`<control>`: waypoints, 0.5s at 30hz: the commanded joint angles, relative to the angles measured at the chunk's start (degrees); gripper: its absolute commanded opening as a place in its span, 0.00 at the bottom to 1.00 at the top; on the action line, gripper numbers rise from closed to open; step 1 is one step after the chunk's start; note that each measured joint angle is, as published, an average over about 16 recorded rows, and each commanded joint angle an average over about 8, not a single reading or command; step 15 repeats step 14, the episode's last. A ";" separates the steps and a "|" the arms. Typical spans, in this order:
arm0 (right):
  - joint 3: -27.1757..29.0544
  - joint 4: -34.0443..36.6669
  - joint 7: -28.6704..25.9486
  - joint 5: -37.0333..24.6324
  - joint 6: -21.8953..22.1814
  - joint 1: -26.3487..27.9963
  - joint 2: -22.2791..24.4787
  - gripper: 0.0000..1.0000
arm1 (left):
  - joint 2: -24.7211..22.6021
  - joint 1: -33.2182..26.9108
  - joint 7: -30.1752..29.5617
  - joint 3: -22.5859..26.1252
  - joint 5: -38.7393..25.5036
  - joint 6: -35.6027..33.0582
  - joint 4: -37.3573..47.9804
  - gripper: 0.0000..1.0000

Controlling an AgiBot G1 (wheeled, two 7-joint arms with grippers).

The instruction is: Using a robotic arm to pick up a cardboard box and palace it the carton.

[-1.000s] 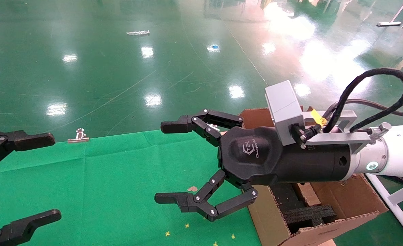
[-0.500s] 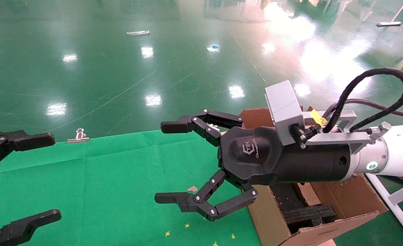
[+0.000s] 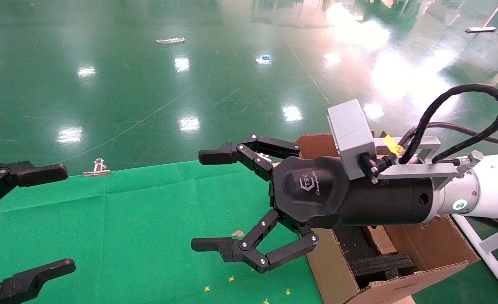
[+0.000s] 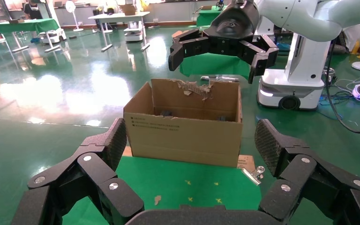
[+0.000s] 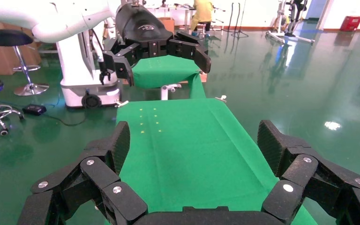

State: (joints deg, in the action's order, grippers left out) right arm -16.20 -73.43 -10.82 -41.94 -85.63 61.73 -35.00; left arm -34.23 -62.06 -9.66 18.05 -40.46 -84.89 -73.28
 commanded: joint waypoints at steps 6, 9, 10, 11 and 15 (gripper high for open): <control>0.00 0.00 0.00 0.00 0.00 0.00 0.00 1.00 | 0.00 0.00 0.00 0.00 0.00 0.00 0.00 1.00; 0.00 0.00 0.00 0.00 0.00 0.00 0.00 1.00 | 0.00 0.00 0.00 0.00 0.00 0.00 0.00 1.00; 0.00 0.00 0.00 0.00 0.00 0.00 0.00 1.00 | 0.00 0.00 0.00 0.00 0.00 0.00 0.00 1.00; 0.00 0.00 0.00 0.00 0.00 0.00 0.00 1.00 | 0.00 0.00 0.00 0.00 0.00 0.00 0.00 1.00; 0.00 0.00 0.00 0.00 0.00 0.00 0.00 1.00 | 0.00 0.00 0.00 0.00 0.00 0.00 0.00 1.00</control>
